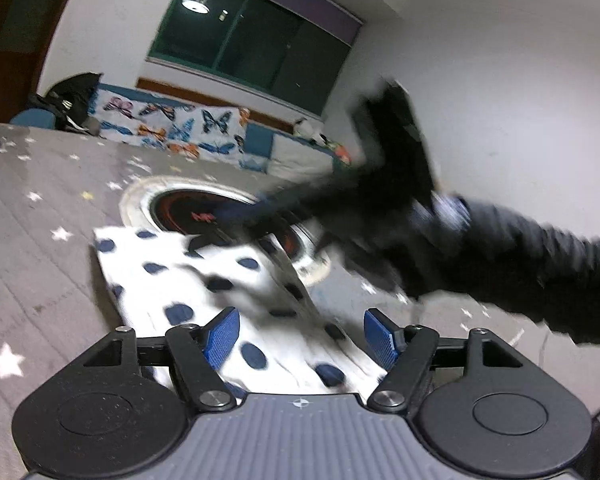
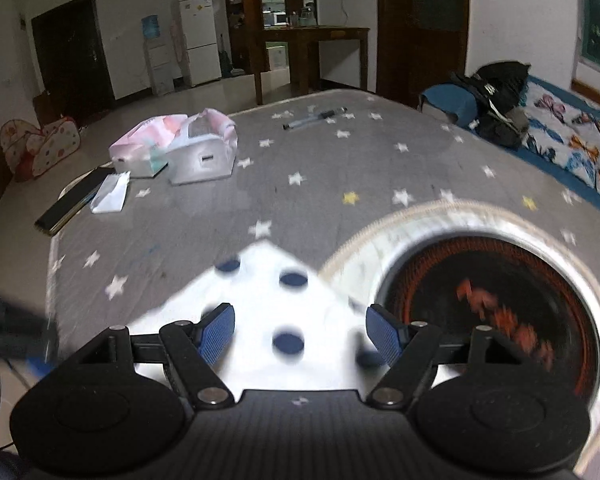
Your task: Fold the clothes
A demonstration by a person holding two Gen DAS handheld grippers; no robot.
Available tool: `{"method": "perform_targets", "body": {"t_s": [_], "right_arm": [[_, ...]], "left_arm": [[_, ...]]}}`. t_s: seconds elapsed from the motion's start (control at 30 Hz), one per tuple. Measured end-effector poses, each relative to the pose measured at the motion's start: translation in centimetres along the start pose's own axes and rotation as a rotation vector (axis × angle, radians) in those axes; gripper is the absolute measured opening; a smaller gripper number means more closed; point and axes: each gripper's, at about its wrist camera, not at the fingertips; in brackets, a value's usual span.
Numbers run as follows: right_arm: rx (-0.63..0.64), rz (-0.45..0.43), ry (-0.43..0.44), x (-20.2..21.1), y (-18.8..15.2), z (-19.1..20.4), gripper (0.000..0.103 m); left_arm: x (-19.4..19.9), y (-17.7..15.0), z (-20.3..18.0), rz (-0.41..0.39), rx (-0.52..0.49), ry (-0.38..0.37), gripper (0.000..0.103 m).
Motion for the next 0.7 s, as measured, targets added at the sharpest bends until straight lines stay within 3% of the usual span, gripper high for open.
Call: {"method": "perform_targets", "body": {"t_s": [0.13,0.33,0.47,0.63,0.7], "right_arm": [[-0.044,-0.008,0.023,0.7,-2.7,0.1,0.074],[-0.069,-0.024,-0.016,1.0,-4.8,0.1,0.074],[-0.065,-0.022,-0.039,1.3,-5.1,0.0,0.074],[-0.065,-0.081,-0.017,2.4,-4.7,0.4,0.074],[-0.063,-0.079,-0.004,2.1,-4.7,0.6,0.074]], "left_arm": [[0.1,0.9,1.2,-0.026,0.053,0.052,0.072],[-0.7,1.9,3.9,0.001,0.188,0.095,0.07],[-1.0,1.8,4.5,0.027,0.19,0.131,0.069],[-0.9,2.1,4.2,-0.003,0.182,0.172,0.069],[-1.2,2.4,4.3,-0.009,0.187,0.196,0.063]]}}
Point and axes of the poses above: each gripper's, at about its wrist camera, not at the fingertips, and x roughly against the way its jaws point, z to its left, y to its top, and after that the axes turned 9 degrees about z, right-handed
